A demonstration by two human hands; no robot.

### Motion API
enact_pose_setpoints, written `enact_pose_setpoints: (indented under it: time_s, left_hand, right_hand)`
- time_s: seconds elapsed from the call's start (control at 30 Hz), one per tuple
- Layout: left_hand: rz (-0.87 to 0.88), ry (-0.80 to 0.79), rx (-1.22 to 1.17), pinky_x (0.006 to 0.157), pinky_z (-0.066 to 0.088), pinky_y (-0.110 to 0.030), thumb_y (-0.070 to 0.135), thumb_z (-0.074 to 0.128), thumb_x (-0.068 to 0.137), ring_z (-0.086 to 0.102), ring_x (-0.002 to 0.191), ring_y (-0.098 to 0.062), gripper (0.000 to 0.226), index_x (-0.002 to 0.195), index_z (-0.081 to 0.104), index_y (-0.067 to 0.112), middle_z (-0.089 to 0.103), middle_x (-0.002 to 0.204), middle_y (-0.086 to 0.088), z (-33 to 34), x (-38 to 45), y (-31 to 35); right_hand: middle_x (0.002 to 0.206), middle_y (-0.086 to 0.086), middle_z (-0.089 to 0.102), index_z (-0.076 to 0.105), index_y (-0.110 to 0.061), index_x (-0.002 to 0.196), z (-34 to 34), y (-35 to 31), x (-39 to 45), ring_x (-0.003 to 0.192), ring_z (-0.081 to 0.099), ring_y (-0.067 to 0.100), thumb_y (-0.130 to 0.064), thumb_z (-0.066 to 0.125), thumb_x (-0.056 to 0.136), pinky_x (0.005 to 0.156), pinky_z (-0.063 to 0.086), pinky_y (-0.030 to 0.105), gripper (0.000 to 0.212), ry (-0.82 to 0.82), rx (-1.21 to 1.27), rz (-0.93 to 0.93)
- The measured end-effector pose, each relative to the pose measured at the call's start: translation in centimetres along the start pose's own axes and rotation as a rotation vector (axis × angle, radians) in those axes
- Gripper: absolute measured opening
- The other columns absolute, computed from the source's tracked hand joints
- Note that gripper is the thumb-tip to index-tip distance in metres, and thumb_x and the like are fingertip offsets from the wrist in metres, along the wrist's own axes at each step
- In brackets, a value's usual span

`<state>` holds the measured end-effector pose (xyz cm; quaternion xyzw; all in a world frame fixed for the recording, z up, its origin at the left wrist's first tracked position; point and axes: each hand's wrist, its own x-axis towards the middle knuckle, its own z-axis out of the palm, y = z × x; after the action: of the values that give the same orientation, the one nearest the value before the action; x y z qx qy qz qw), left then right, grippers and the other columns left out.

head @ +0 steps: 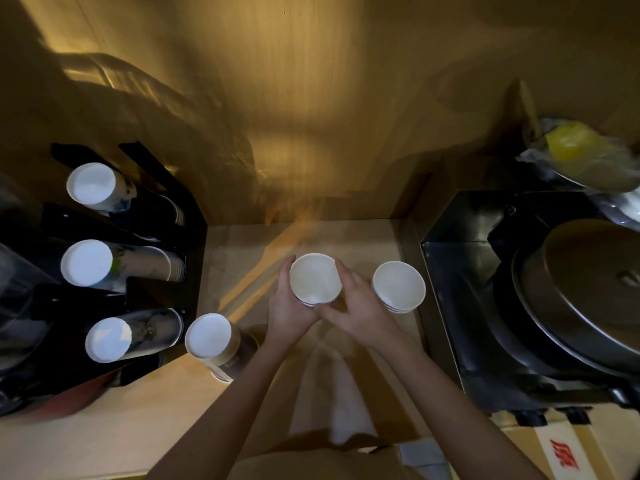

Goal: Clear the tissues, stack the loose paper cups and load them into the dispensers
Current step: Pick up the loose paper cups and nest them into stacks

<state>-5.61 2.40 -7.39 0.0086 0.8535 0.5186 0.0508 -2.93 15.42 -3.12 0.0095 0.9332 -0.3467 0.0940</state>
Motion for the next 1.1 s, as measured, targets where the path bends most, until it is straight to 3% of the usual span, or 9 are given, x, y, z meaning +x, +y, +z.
enact_pose_setpoints:
  time_s: [0.17, 0.3, 0.37, 0.5, 0.63, 0.87, 1.1]
  left_hand:
    - [0.036, -0.042, -0.009, 0.088, 0.042, -0.028, 0.024, 0.088, 0.052, 0.049, 0.120, -0.022, 0.102, 0.136, 0.030, 0.018, 0.048, 0.135, -0.004, 0.8, 0.1, 0.9]
    - [0.080, -0.051, -0.029, 0.091, 0.038, -0.026, 0.023, 0.090, 0.049, 0.047, 0.121, -0.020, 0.100, 0.133, 0.035, 0.017, 0.048, 0.133, -0.004, 1.5, -0.1, 1.3]
    - [0.090, -0.064, -0.019, 0.092, 0.037, -0.026, 0.024, 0.090, 0.049, 0.046, 0.122, -0.019, 0.100, 0.133, 0.035, 0.018, 0.048, 0.133, -0.003, 1.8, -0.1, 1.5]
    - [0.072, -0.077, -0.020, 0.093, 0.035, -0.024, 0.023, 0.089, 0.050, 0.045, 0.120, -0.014, 0.101, 0.135, 0.033, 0.018, 0.047, 0.135, -0.001, 2.2, -0.2, 1.9]
    - [0.082, -0.094, -0.034, 0.093, 0.039, -0.029, 0.020, 0.088, 0.053, 0.043, 0.118, -0.014, 0.098, 0.133, 0.033, 0.018, 0.046, 0.133, -0.003, 2.2, 0.2, 2.0]
    - [0.067, -0.117, 0.006, 0.091, 0.034, -0.025, 0.020, 0.086, 0.057, 0.042, 0.125, -0.022, 0.100, 0.137, 0.026, 0.017, 0.044, 0.138, -0.006, 2.1, 0.2, 2.2]
    - [0.028, -0.142, 0.082, 0.105, 0.033, -0.034, 0.022, 0.086, 0.058, 0.034, 0.135, -0.026, 0.111, 0.143, 0.016, 0.012, 0.034, 0.147, -0.008, 2.0, 0.0, 2.7]
  right_hand:
    - [0.147, 0.009, 0.038, 0.037, -0.010, 0.138, -3.4, 0.9, 0.1, 0.136, 0.028, 0.024, -0.041, 0.056, 0.086, 0.110, 0.023, 0.033, 0.064, 0.103, -0.217, 0.004]
    - [0.150, 0.008, 0.029, 0.024, -0.016, 0.143, -5.2, 3.4, -1.0, 0.139, 0.020, 0.027, -0.045, 0.068, 0.073, 0.112, 0.021, 0.038, 0.087, 0.171, -0.377, 0.155]
    - [0.150, 0.010, 0.026, 0.015, -0.016, 0.144, -5.4, 4.5, -1.5, 0.138, 0.022, 0.030, -0.046, 0.073, 0.068, 0.111, 0.025, 0.042, 0.100, 0.139, -0.367, 0.260]
    - [0.145, 0.012, 0.033, 0.015, -0.015, 0.144, -5.6, 5.6, -1.5, 0.133, 0.032, 0.033, -0.036, 0.075, 0.069, 0.104, 0.035, 0.044, 0.099, 0.140, -0.247, 0.320]
    - [0.146, 0.013, 0.033, 0.014, -0.016, 0.145, -6.1, 6.2, -0.7, 0.135, 0.030, 0.032, -0.031, 0.078, 0.068, 0.108, 0.032, 0.043, 0.102, 0.201, -0.177, 0.315]
    - [0.152, 0.012, 0.022, 0.011, -0.018, 0.146, -6.5, 7.4, 0.0, 0.138, 0.029, 0.031, -0.029, 0.080, 0.067, 0.111, 0.030, 0.044, 0.104, 0.238, -0.065, 0.290]
    - [0.149, 0.012, 0.028, 0.015, -0.017, 0.145, -6.0, 7.9, -0.5, 0.138, 0.027, 0.030, -0.032, 0.080, 0.066, 0.112, 0.030, 0.046, 0.103, 0.258, -0.098, 0.330]
